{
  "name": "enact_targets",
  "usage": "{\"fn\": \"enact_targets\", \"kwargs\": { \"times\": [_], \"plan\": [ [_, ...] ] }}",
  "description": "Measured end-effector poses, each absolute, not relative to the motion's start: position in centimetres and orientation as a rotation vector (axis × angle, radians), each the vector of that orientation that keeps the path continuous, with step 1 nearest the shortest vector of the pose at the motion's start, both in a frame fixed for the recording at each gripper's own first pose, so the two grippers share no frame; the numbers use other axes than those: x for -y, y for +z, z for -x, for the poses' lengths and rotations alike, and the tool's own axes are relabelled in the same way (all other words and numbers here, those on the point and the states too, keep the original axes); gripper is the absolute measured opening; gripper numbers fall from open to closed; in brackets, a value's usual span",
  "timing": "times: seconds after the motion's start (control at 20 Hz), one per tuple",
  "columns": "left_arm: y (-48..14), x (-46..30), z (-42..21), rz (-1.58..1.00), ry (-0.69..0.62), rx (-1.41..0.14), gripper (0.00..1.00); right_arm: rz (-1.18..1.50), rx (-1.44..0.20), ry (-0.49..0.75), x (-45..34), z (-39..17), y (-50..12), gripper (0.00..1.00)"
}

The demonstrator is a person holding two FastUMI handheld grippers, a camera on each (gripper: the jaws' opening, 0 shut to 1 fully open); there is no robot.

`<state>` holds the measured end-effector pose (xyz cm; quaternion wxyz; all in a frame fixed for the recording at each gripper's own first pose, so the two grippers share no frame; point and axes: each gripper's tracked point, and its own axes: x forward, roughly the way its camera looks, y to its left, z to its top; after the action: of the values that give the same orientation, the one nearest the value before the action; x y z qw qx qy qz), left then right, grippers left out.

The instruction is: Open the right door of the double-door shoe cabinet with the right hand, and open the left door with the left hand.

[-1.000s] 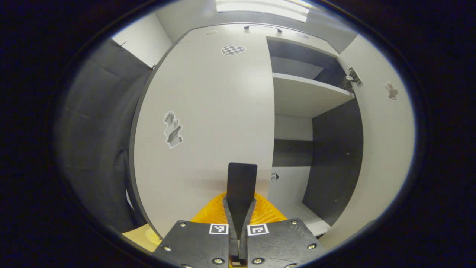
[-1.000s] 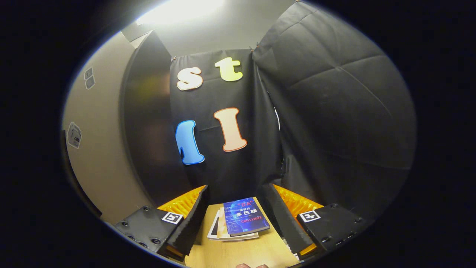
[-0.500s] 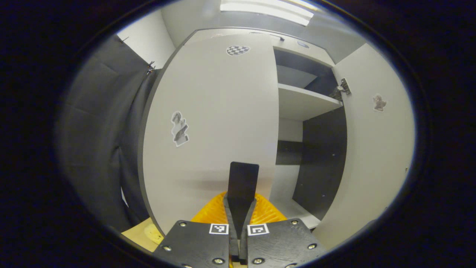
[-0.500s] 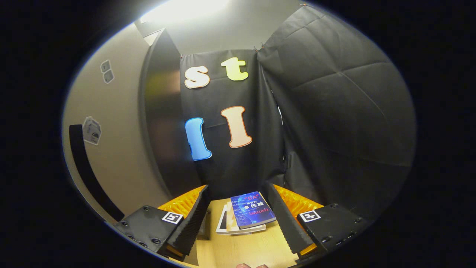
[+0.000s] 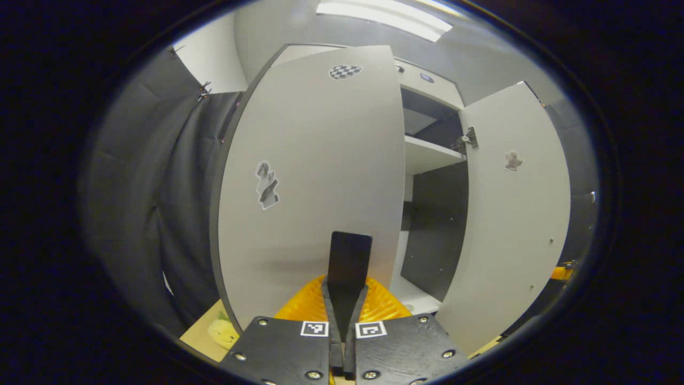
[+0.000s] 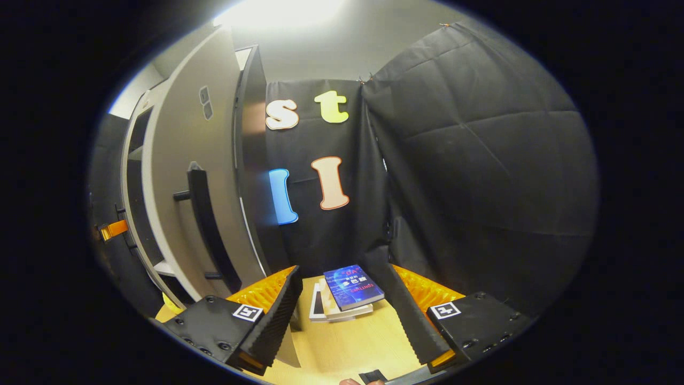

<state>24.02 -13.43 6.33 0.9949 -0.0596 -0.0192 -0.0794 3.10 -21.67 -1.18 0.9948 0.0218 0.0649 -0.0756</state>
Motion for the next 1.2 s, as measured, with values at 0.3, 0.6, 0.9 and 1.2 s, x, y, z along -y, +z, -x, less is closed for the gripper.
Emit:
{"fn": "enact_targets", "kwargs": {
  "times": [0.3, 0.6, 0.9, 1.2],
  "plan": [
    [6.2, 11.2, -20.4, 0.123, -0.203, 0.051, 0.04, -0.073, -0.155, -0.190, 20.0, 1.8, -2.4, 0.98],
    [5.9, 8.3, -17.6, 0.128, -0.211, 0.060, 0.04, -0.019, -0.156, -0.175, 17.6, 3.8, -2.9, 0.92],
    [5.8, 5.0, -15.0, 0.136, -0.172, 0.068, 0.03, -0.026, -0.161, -0.156, 16.0, 4.6, -3.4, 0.92],
    [5.8, 1.1, -13.8, 0.117, -0.161, 0.078, 0.03, -0.027, -0.172, -0.128, 14.2, 4.6, -3.9, 0.92]
  ]
}}
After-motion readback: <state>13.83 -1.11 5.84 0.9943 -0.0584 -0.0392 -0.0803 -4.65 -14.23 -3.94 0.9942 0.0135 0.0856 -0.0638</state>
